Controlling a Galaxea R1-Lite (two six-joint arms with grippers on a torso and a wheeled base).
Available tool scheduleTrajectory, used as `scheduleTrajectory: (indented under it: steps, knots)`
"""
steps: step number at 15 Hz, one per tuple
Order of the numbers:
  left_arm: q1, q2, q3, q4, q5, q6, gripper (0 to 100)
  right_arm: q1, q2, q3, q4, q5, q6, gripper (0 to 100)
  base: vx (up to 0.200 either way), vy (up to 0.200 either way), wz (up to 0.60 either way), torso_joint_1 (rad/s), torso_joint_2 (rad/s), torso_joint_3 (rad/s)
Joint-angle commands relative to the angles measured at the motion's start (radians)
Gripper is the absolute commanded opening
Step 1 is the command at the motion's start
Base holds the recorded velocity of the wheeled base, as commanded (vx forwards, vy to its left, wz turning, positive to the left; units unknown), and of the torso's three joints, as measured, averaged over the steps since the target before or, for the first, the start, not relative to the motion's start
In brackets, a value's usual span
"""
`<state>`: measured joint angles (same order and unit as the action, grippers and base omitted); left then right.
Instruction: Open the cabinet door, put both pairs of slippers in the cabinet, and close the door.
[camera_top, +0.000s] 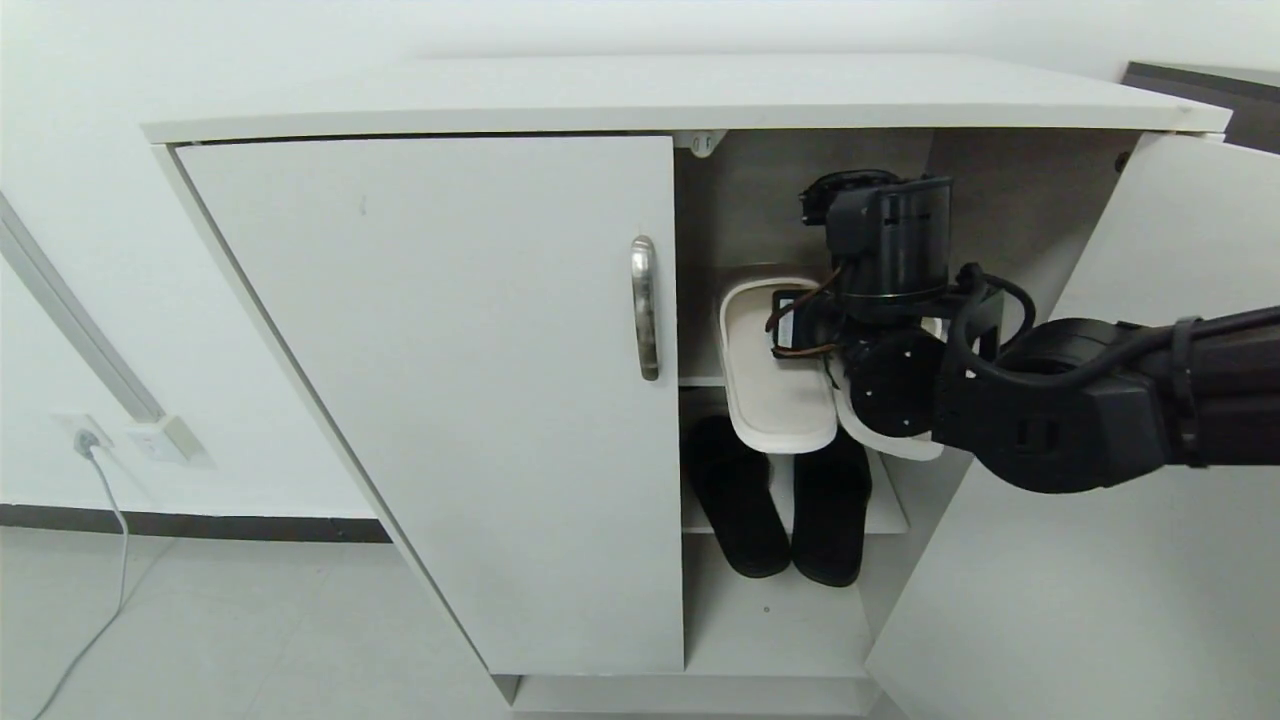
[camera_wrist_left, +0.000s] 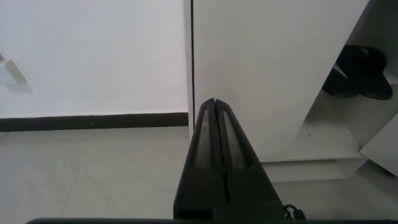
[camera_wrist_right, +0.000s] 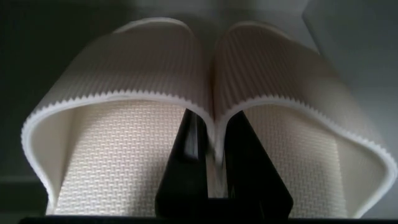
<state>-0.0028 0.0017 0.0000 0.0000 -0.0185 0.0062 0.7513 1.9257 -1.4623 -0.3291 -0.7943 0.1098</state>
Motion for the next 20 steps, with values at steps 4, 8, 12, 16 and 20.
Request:
scheduleTrajectory:
  steps: [4, 8, 12, 16, 20]
  knots:
    - [0.0, 0.0, 0.0, 0.0, 0.0, 0.0, 0, -0.061, 0.105, -0.168, 0.079, 0.027, 0.001, 0, 0.0, 0.0, 0.0, 0.0, 0.0, 0.0]
    - [0.0, 0.0, 0.0, 0.0, 0.0, 0.0, 0, -0.092, 0.131, -0.213, 0.091, 0.107, -0.005, 0, 0.0, 0.0, 0.0, 0.0, 0.0, 0.0]
    - [0.0, 0.0, 0.0, 0.0, 0.0, 0.0, 0, -0.107, 0.154, -0.234, 0.091, 0.109, -0.013, 0, 0.0, 0.0, 0.0, 0.0, 0.0, 0.0]
    - [0.0, 0.0, 0.0, 0.0, 0.0, 0.0, 0, -0.109, 0.156, -0.234, 0.093, 0.109, -0.013, 0, 0.0, 0.0, 0.0, 0.0, 0.0, 0.0]
    - [0.0, 0.0, 0.0, 0.0, 0.0, -0.002, 0, -0.101, 0.147, -0.213, 0.091, 0.109, -0.013, 100, 0.0, 0.0, 0.0, 0.0, 0.0, 0.0]
